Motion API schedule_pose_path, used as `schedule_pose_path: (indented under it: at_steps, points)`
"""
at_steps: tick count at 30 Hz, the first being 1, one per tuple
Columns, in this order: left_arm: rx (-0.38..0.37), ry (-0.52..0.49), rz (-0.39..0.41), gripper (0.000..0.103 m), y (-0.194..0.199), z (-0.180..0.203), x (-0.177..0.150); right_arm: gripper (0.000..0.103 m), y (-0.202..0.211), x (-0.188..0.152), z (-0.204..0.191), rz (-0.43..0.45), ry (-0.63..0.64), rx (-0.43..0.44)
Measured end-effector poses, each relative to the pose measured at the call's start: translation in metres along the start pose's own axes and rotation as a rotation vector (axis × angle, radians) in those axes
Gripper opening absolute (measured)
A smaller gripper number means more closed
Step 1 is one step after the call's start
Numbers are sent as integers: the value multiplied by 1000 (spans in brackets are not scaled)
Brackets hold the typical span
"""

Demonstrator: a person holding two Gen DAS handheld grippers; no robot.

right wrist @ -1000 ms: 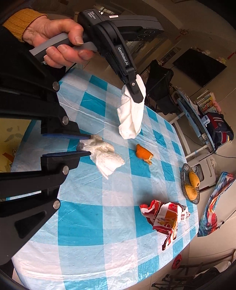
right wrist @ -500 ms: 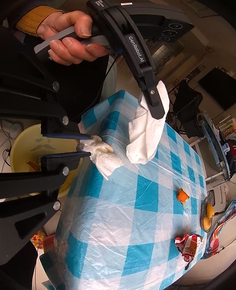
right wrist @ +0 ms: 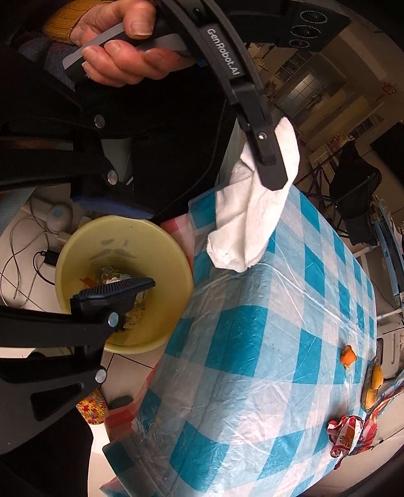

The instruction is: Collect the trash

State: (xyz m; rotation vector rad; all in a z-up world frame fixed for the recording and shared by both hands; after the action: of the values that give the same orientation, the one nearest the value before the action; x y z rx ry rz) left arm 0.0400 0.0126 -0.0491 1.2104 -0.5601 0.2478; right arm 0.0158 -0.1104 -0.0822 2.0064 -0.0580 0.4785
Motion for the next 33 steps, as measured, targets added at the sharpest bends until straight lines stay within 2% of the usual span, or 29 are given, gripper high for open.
schedule_pose_path:
  at_steps: [3,5,6,7,13,18,22,23,26,28,30,33]
  points:
    - [-3,-12,-67,15,-9,5,-13,51,13,9,12,37,-24,-44]
    - [4,-17,-90,32,-11,8,-19,56,22,18,19,67,-37,-80]
    - [10,-16,-90,47,-11,8,-20,58,26,27,22,80,-39,-97]
    - [14,-11,-83,56,-9,8,-20,61,29,38,25,89,-33,-112]
    - [23,28,-44,77,-3,1,-15,73,19,117,22,103,109,-210]
    - [43,52,-34,81,-5,-3,-10,80,-27,175,18,28,289,-255]
    - [38,59,-9,82,-1,-2,-7,81,-63,195,10,-51,463,-299]
    - [39,59,-3,82,-1,-2,-7,85,-69,200,11,-60,493,-298]
    - [42,61,0,85,0,-4,-7,92,-75,217,20,-49,514,-275]
    - [39,64,-1,86,0,-5,-6,95,-76,224,30,-51,499,-231]
    - [34,65,-5,86,-2,-6,-5,96,-76,225,39,-53,479,-169]
    - [24,64,-6,86,-2,-5,-3,96,-70,218,42,-16,507,-148]
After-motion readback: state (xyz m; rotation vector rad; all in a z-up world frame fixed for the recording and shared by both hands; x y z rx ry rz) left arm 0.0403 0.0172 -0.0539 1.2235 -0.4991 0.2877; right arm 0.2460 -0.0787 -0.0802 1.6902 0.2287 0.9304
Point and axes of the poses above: each gripper's, at about its wrist camera, not at the fingertips, and y roughly against the way its jaws point, z to its right, x to its top, the point moved 3 cm from there along -y, roughly the way its jaws point, and after that the axes turned 7 degrees about -z, right-handed, at the moved point
